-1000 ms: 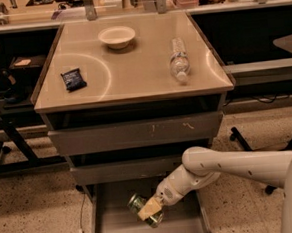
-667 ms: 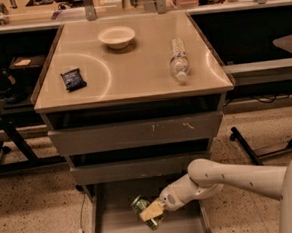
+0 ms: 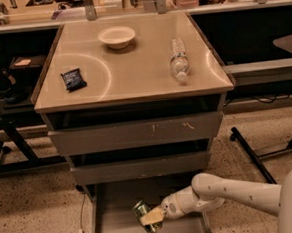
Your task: Place green can into bottom drawer
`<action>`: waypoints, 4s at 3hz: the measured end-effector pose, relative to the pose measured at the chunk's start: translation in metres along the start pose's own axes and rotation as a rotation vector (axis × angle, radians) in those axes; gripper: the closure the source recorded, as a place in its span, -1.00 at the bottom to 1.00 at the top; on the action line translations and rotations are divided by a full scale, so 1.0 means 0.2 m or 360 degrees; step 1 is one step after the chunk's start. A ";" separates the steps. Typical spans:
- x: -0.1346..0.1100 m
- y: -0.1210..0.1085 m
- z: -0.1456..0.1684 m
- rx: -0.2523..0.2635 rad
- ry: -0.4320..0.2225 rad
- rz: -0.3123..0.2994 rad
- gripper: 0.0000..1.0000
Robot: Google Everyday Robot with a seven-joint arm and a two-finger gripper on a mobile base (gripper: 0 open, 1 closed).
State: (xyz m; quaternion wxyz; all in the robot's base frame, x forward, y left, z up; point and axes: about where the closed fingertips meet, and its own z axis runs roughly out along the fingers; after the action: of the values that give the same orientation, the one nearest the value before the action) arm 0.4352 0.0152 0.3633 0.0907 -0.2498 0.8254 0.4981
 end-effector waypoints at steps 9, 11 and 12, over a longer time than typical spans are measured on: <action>0.06 -1.01 0.72 0.0129 -0.0073 0.0681 1.00; 0.06 -1.01 0.72 0.0129 -0.0073 0.0681 0.18; 0.06 -1.01 0.72 0.0129 -0.0073 0.0681 -0.28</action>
Offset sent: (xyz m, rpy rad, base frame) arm 0.0619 -0.0125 -0.1147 0.0247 0.1469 -0.2613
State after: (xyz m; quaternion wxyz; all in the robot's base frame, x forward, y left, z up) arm 0.5119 0.0602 0.1304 0.0117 -0.0535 0.8767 0.4779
